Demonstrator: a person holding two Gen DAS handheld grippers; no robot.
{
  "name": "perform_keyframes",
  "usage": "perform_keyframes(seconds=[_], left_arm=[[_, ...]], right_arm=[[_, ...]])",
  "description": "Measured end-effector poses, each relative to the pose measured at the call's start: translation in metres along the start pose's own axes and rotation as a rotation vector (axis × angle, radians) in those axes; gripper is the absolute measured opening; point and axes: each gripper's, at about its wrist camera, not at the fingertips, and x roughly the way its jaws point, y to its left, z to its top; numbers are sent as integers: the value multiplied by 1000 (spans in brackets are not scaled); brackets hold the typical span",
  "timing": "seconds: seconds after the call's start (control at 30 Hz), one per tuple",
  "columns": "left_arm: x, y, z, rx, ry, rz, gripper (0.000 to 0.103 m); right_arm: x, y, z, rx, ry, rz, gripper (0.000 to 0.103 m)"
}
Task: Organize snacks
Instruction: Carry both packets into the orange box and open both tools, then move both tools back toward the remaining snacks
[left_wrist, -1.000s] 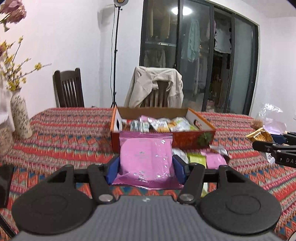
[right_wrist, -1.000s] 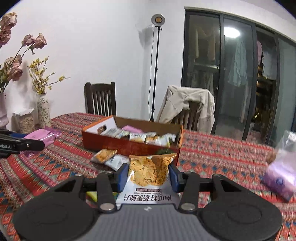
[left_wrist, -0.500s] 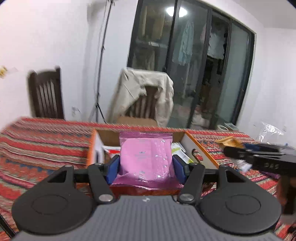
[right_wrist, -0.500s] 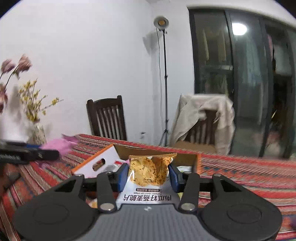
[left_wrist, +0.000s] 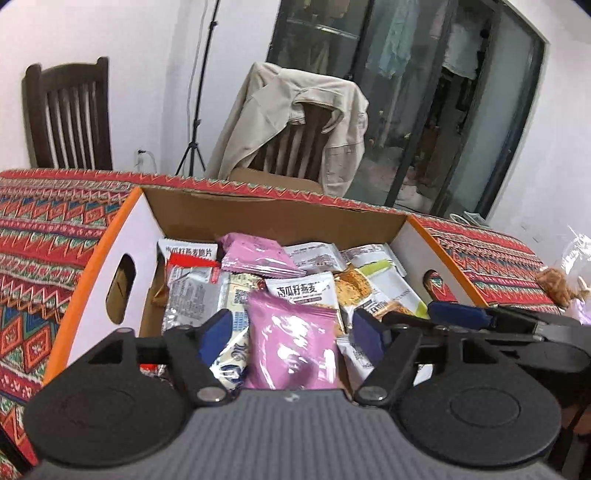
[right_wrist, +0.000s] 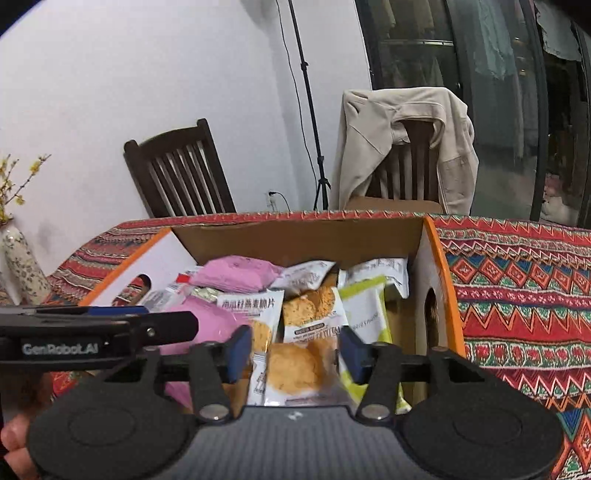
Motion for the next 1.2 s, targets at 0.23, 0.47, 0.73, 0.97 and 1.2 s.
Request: perform_keyframes(seconds=[0.23, 0.47, 0.73, 0.97, 1.2], left_arm=[[-45, 1, 8, 29, -54, -12, 81], [-137, -1, -7, 92, -126, 8, 88], [-243, -16, -74, 169, -216, 21, 95], [-296, -31, -150, 143, -223, 64, 101], [-308, -38, -219, 92, -119, 97, 101]], right_arm=[[-41, 0, 9, -7, -87, -21, 68], [-131, 15, 12, -90, -194, -32, 80], [-235, 20, -32, -125, -265, -55, 89], [-306, 30, -113, -142, -274, -77, 100], [-328, 33, -198, -47, -169, -102, 100]])
